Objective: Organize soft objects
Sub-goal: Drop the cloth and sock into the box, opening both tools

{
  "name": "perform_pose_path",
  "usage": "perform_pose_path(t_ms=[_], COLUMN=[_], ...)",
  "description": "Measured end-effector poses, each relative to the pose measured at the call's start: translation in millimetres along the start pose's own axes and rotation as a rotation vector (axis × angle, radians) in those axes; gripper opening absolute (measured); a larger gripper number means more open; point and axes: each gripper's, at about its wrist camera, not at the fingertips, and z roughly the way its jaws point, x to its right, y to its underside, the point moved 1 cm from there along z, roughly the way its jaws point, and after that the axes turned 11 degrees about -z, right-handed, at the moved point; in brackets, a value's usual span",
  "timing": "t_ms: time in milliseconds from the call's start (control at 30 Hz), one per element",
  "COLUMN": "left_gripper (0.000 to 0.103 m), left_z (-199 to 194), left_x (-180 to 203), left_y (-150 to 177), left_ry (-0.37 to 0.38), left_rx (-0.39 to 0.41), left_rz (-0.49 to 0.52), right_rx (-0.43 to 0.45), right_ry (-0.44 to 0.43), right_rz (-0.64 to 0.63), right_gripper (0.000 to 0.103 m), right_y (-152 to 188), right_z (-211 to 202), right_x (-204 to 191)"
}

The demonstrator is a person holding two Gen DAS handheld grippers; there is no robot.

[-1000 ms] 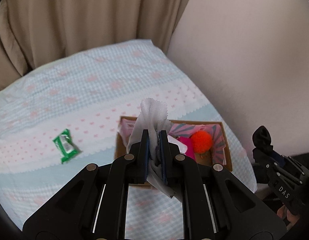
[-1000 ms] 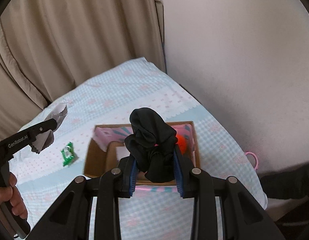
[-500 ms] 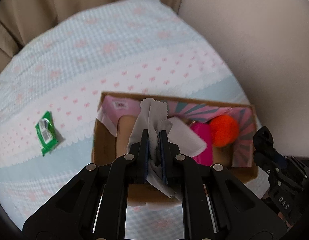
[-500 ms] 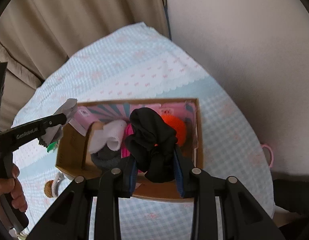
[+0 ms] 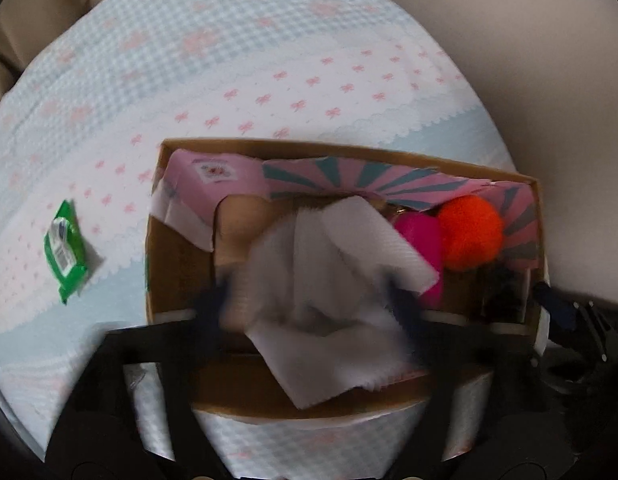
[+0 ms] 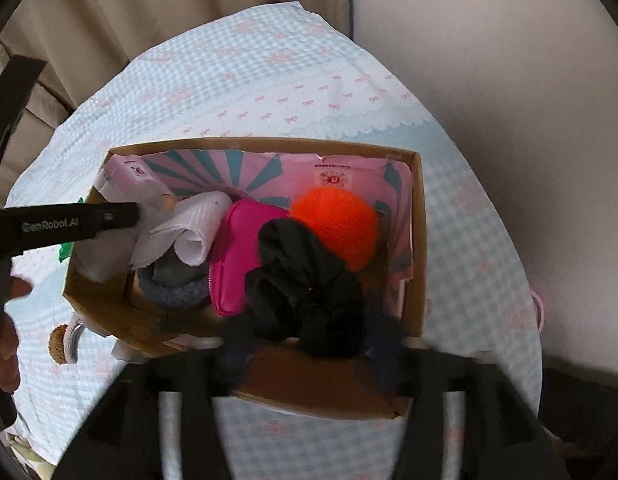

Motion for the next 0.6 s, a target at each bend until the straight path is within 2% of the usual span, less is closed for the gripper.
perform_pose_path(t_ms=[33,100,300,600], left_gripper=[0.103,0.103,0.103,0.103], left_z=[-4.0,-10.2,-22.8,-44.1], left_x=[2.6,6.9,6.7,7.5], left_y=[0.3,0.4,3.8,12.6], left_ry=[-0.003,-0.014,-0.024,-0.025], left_rx=[0.018,0.027,0.038,0.073], left_rz=[0.014,0.044,0.064,0.062], right_rx=[0.022,0.05,0.05,0.104], right_ry=[-0.018,-0.037,-0.038,-0.034], right_rz=[0.001,0.003,-0.013,-0.012], right_gripper=[0.091,0.103,0.103,0.103], right_y=[1.1,1.5,8.5,7.4], right_z=[-3.0,-7.1,-7.9,-26.9], right_x=[0.8,-0.3,-4.5,-5.6])
